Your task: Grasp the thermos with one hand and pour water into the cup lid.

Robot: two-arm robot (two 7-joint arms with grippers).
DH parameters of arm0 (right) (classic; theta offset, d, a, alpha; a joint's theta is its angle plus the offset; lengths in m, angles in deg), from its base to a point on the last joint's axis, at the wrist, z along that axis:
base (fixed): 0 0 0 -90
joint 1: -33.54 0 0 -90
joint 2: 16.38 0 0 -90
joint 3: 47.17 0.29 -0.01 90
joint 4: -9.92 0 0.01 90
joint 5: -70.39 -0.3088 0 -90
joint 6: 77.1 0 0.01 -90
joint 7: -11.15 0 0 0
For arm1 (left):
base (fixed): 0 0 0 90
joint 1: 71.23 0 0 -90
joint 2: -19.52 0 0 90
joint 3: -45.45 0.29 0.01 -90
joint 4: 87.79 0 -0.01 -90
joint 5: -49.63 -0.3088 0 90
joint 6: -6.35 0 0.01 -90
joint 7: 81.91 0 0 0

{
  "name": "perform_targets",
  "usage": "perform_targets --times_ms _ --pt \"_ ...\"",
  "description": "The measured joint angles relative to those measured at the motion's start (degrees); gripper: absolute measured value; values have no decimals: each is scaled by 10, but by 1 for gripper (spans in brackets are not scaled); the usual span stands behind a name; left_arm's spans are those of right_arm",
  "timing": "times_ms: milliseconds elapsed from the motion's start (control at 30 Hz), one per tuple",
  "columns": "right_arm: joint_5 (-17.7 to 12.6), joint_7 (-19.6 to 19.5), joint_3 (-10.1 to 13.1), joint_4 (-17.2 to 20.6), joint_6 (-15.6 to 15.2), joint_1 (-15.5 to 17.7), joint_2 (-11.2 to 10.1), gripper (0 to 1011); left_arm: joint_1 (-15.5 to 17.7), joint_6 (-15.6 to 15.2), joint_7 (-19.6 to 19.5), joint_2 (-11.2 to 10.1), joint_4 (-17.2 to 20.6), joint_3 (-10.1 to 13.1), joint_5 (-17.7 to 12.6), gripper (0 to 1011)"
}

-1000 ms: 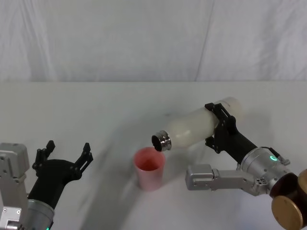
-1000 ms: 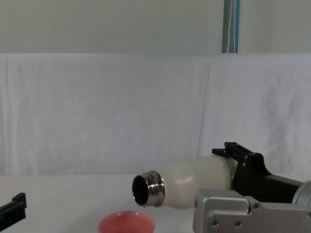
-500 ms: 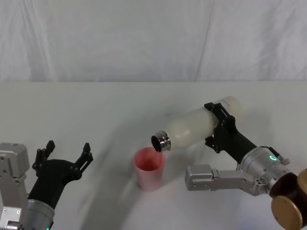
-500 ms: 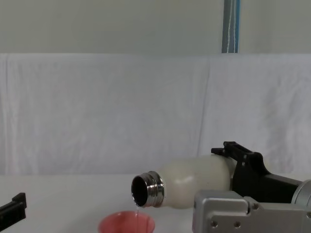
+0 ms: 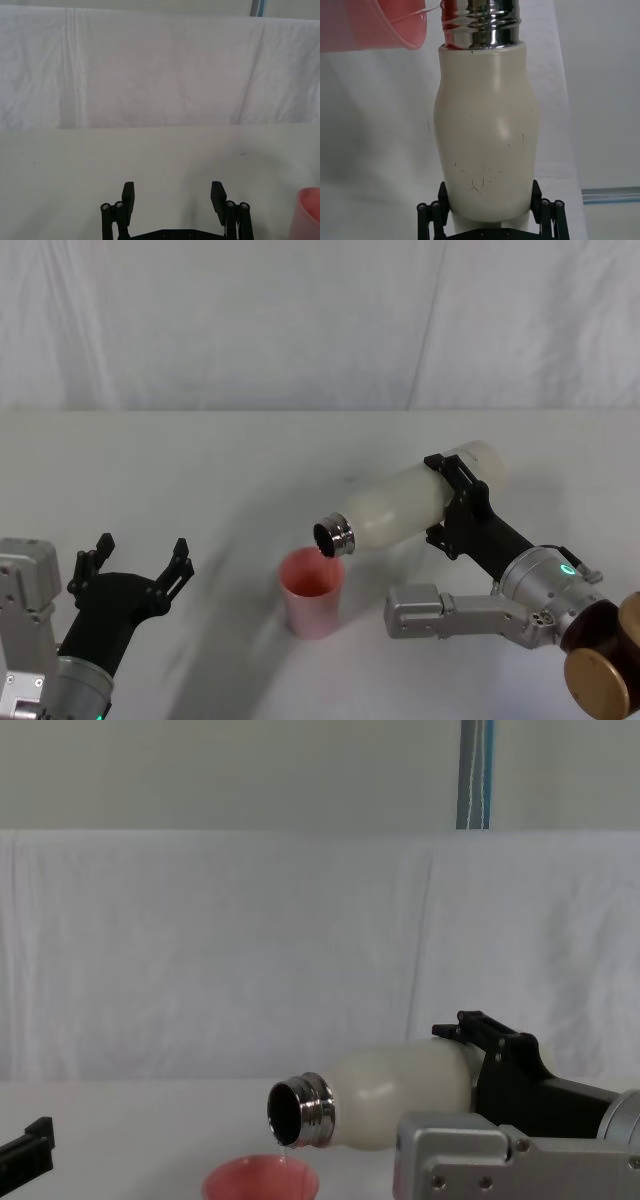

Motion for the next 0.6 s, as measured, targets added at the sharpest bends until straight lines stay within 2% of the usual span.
perform_targets --times_ms 600 --pt "-1 0 0 -1 2 -3 0 953 0 0 0 0 0 0 0 1001"
